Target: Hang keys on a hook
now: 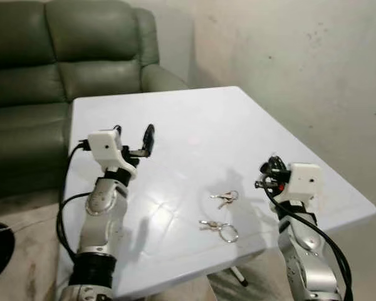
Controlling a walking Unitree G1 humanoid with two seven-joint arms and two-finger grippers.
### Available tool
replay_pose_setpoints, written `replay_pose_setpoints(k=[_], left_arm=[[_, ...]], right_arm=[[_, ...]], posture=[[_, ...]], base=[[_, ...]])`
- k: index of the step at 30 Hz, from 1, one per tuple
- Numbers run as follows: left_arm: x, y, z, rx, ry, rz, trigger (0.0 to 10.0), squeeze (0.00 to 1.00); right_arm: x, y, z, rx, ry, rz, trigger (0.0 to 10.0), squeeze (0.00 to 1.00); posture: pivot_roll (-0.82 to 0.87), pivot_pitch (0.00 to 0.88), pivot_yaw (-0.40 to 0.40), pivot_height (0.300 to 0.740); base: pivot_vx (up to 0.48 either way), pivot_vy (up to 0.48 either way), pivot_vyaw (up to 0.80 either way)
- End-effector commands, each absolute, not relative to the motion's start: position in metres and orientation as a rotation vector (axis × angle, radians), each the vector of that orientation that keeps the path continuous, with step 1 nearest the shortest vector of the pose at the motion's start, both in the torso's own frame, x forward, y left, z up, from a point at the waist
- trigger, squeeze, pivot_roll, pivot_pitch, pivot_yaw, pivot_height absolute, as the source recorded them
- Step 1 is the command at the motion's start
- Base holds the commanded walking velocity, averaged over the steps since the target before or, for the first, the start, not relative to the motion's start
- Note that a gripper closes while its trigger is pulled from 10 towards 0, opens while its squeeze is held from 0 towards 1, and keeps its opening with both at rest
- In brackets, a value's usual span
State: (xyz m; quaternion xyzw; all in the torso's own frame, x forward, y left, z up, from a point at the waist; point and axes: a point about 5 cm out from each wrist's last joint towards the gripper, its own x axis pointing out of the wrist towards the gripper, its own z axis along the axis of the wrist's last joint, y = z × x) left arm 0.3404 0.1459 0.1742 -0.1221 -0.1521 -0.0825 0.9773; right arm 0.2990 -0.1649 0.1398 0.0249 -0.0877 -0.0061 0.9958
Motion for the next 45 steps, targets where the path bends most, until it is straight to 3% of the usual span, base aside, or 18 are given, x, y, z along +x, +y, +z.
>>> replay_pose_setpoints(k=[1, 33, 39, 45], left_arm=[[0.341, 0.136, 0.173, -0.263, -0.285, -0.19, 10.0, 0.0], [0.34, 0.136, 0.166, -0.211, -0.242, -0.162, 10.0, 0.0], [0.34, 0.135, 0.166, -0.308, -0.231, -0.156, 10.0, 0.0], [0.341, 0.132, 0.16, -0.259, -0.181, -0.125, 10.0, 0.0]], right_arm=[[0.299, -0.174, 0.142, 0.038, -0.178, -0.043, 10.0, 0.0], [0.297, -0.17, 0.142, 0.039, -0.172, -0.03, 10.0, 0.0], [0.297, -0.17, 0.142, 0.039, -0.17, -0.027, 10.0, 0.0], [0.297, -0.169, 0.146, 0.037, -0.21, -0.018, 10.0, 0.0]], posture=[[-0.02, 0.001, -0.049, 0.74], [-0.02, 0.0, -0.058, 0.74], [-0.02, 0.0, -0.059, 0.74], [-0.02, 0.0, -0.061, 0.74]], base=[[0.0, 0.0, -0.74], [0.0, -0.072, -0.74], [0.0, -0.237, -0.74], [0.0, 0.0, -0.07]])
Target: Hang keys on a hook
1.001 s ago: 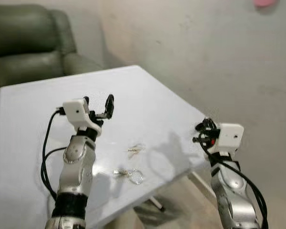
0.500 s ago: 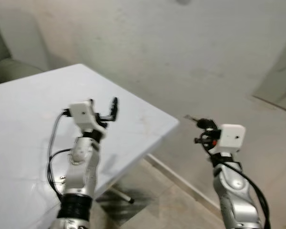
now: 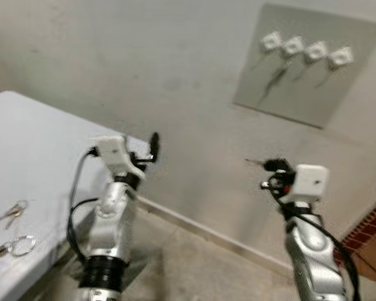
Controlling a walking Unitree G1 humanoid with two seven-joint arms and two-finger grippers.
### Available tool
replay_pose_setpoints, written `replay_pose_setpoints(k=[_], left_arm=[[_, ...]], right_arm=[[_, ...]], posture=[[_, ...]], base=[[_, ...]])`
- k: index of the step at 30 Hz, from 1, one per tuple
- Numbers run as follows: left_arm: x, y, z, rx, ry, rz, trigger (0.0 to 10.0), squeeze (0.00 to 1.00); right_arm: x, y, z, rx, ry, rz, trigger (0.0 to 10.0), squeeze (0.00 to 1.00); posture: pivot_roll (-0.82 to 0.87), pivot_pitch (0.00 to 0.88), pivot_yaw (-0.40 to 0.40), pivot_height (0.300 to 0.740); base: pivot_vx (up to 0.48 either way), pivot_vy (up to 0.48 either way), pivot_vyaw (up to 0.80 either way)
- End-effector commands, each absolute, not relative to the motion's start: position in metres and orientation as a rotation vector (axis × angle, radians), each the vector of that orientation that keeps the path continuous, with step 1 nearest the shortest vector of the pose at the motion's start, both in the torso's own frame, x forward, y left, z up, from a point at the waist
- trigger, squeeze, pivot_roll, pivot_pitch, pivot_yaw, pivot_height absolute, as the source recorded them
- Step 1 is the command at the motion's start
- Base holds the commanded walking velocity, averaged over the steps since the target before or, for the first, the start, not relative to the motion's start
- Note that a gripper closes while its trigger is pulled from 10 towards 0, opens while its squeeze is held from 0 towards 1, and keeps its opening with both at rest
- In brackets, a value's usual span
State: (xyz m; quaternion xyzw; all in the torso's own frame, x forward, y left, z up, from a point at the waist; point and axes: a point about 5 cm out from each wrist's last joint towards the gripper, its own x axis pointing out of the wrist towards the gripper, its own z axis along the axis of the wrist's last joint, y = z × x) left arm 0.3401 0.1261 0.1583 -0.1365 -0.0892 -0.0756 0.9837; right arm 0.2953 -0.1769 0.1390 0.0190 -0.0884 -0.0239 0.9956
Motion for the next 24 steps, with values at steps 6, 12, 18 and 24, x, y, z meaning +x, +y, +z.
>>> replay_pose_setpoints(k=[6, 12, 18, 24], left_arm=[[0.338, 0.129, 0.151, -0.273, -0.121, -0.111, 10.0, 0.0], [0.335, 0.12, 0.144, -0.287, -0.059, -0.121, 10.0, 0.0], [0.332, 0.116, 0.146, -0.322, -0.069, -0.158, 10.0, 0.0], [0.332, 0.117, 0.148, -0.303, -0.067, -0.147, 10.0, 0.0]], right_arm=[[0.296, -0.169, 0.145, 0.046, -0.2, -0.028, 10.0, 0.0], [0.294, -0.169, 0.143, 0.051, -0.191, -0.034, 10.0, 0.0], [0.294, -0.168, 0.143, 0.055, -0.192, -0.028, 10.0, 0.0], [0.293, -0.166, 0.142, 0.061, -0.19, -0.027, 10.0, 0.0]], posture=[[-0.02, 0.0, -0.06, 0.74], [-0.02, 0.006, -0.058, 0.74], [-0.02, 0.014, -0.057, 0.74], [-0.02, 0.018, -0.055, 0.74]], base=[[0.0, 0.0, 0.0], [0.0, 0.0, 0.0], [0.0, 0.0, 0.0], [0.401, 0.0, 0.0]])
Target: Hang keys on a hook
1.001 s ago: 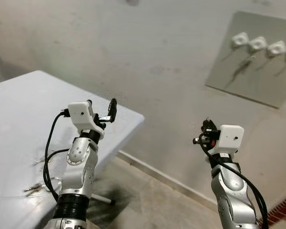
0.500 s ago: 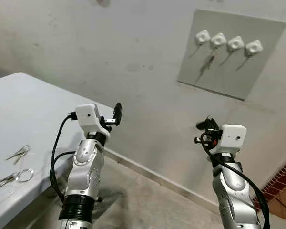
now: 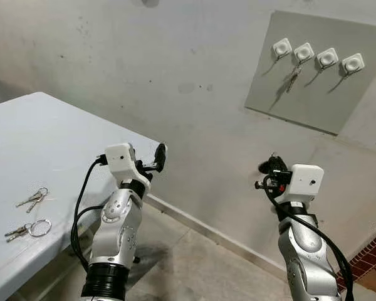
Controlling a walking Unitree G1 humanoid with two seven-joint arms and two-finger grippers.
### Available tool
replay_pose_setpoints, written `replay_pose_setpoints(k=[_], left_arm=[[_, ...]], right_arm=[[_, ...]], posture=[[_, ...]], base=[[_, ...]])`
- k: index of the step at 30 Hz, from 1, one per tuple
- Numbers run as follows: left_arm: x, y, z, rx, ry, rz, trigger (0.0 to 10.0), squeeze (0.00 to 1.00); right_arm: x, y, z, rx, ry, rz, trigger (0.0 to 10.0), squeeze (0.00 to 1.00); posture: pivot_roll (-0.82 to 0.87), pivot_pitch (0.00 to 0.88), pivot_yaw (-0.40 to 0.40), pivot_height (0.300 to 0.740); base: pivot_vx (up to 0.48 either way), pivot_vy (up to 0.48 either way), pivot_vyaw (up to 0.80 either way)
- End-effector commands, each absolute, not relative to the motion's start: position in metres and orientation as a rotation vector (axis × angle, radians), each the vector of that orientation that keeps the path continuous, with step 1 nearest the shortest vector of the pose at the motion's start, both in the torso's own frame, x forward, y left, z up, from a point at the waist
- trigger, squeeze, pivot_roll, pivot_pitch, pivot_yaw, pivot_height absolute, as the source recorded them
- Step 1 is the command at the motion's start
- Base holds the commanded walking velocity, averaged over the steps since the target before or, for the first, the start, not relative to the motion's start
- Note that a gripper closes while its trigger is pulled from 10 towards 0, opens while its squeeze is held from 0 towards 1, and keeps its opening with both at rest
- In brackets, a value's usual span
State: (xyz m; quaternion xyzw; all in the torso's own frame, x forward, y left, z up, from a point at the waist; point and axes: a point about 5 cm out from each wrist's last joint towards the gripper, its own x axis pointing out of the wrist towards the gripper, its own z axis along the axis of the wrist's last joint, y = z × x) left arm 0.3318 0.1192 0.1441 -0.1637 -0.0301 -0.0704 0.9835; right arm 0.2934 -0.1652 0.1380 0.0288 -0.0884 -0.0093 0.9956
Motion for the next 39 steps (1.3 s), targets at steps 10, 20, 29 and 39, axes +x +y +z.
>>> replay_pose_setpoints(k=[10, 20, 29, 39], left_arm=[[0.3293, 0.1146, 0.1493, -0.3, -0.076, -0.161, 10.0, 0.0], [0.327, 0.112, 0.1492, -0.301, -0.074, -0.17, 10.0, 0.0], [0.3261, 0.1105, 0.1478, -0.313, -0.063, -0.173, 10.0, 0.0], [0.3249, 0.1077, 0.1476, -0.293, -0.06, -0.208, 10.0, 0.0]], right_arm=[[0.2919, -0.1649, 0.1388, 0.064, -0.172, -0.019, 10.0, 0.0], [0.2946, -0.1659, 0.1347, 0.071, -0.132, -0.031, 10.0, 0.0], [0.2953, -0.1649, 0.1346, 0.069, -0.123, -0.027, 10.0, 0.0], [0.2964, -0.1645, 0.1346, 0.053, -0.119, -0.021, 10.0, 0.0]], posture=[[-0.02, 0.018, -0.055, 0.74], [-0.01, 0.004, -0.057, 0.74], [-0.01, 0.0, -0.062, 0.74], [-0.01, 0.0, -0.067, 0.74]], base=[[0.0, 0.0, 0.0], [0.0, 0.0, -0.58], [0.0, 0.0, -0.74], [0.0, 0.0, -0.74]])
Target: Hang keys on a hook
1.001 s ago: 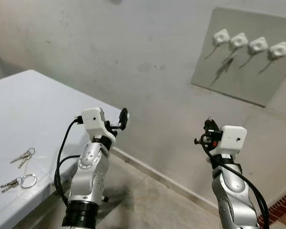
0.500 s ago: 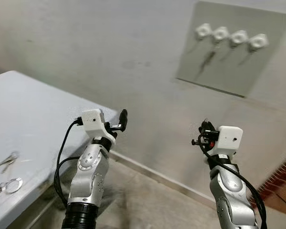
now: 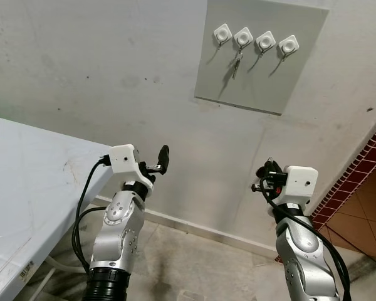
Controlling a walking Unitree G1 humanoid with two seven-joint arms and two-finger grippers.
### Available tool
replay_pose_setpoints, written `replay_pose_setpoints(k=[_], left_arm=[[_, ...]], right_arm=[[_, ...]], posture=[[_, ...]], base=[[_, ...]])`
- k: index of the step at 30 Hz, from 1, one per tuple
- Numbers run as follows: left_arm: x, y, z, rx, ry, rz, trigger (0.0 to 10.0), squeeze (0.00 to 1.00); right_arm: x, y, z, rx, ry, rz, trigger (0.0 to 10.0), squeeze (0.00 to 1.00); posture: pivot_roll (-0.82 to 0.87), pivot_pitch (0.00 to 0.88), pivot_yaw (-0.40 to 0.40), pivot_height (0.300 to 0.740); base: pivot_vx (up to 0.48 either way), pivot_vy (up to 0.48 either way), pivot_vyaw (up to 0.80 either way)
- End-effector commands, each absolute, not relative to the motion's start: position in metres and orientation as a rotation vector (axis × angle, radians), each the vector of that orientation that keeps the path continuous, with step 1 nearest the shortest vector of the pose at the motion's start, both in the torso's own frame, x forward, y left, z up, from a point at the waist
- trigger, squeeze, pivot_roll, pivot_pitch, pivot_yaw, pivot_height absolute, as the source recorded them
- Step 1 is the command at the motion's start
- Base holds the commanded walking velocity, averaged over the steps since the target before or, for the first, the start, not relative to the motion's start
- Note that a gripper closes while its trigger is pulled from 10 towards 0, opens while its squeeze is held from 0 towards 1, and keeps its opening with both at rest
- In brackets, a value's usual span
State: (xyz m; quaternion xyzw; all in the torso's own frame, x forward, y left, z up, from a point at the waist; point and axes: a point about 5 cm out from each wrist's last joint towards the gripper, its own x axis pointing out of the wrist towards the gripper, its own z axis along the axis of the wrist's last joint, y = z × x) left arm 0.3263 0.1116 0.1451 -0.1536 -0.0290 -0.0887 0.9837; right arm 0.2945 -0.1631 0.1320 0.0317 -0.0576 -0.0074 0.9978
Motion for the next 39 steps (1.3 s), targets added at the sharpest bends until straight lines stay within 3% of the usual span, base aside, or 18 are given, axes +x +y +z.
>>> replay_pose_setpoints(k=[1, 8, 13, 25, 39], left_arm=[[0.324, 0.107, 0.148, -0.294, -0.066, -0.215, 10.0, 0.0], [0.324, 0.106, 0.15, -0.278, -0.08, -0.217, 10.0, 0.0], [0.323, 0.106, 0.15, -0.289, -0.088, -0.218, 10.0, 0.0], [0.319, 0.108, 0.15, -0.207, -0.092, -0.219, 10.0, 0.0], [0.311, 0.12, 0.164, -0.105, -0.11, -0.393, 10.0, 0.0]], right_arm=[[0.296, -0.164, 0.135, 0.053, -0.119, -0.021, 10.0, 0.0], [0.297, -0.164, 0.135, 0.051, -0.118, -0.017, 10.0, 0.0], [0.296, -0.164, 0.137, 0.057, -0.148, -0.018, 10.0, 0.0], [0.294, -0.162, 0.143, 0.04, -0.193, -0.002, 10.0, 0.0], [0.283, -0.181, 0.158, -0.042, -0.251, 0.083, 10.0, 0.0]], posture=[[-0.01, 0.0, -0.067, 0.74], [-0.01, 0.0, -0.069, 0.74], [-0.01, 0.0, -0.068, 0.74], [0.0, 0.0, -0.071, 0.74], [0.0, 0.005, -0.054, 0.74]], base=[[0.0, 0.0, -0.74], [0.456, 0.0, -0.74], [0.0, 0.0, -0.71], [0.0, 0.0, 0.0], [0.0, 0.0, 0.0]])
